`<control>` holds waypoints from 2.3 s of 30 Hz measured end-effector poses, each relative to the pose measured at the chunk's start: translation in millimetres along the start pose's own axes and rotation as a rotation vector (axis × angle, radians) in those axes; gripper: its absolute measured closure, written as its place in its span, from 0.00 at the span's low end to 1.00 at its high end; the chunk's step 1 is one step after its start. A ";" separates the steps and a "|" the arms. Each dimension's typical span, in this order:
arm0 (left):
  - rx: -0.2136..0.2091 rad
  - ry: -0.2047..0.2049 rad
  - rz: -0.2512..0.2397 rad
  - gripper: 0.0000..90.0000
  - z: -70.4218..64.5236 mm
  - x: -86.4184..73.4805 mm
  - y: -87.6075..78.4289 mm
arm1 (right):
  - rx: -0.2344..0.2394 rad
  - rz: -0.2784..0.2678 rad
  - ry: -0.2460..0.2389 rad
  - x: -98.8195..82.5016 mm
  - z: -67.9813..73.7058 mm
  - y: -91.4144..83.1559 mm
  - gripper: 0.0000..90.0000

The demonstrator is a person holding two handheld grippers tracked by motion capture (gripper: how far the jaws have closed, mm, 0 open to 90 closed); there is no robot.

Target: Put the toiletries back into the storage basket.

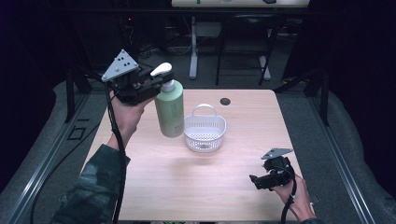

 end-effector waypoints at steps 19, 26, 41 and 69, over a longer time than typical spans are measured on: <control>-0.018 0.014 0.000 0.75 -5.7 10.3 22.4 | 0.002 0.002 0.001 -0.5 -0.5 0.2 0.08; -0.024 0.020 -0.002 0.75 -8.5 15.3 29.1 | 0.008 0.003 0.006 -0.4 0.4 0.7 0.08; -0.035 0.014 0.008 0.75 -13.4 14.0 47.2 | 0.007 0.006 0.007 -0.9 -0.1 0.9 0.08; -0.035 -0.017 0.005 0.75 -17.7 1.2 76.8 | 0.008 0.008 -0.004 -1.2 0.0 1.1 0.08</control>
Point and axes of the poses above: each handheld gripper's, and its own axes: y roughly forward along the jaws, x roughly out of its top, z roughly to its left, the point moved 6 cm from there along y, roughly forward along the jaws, and after that the axes turned 4 degrees about x, right-handed, at the moved point
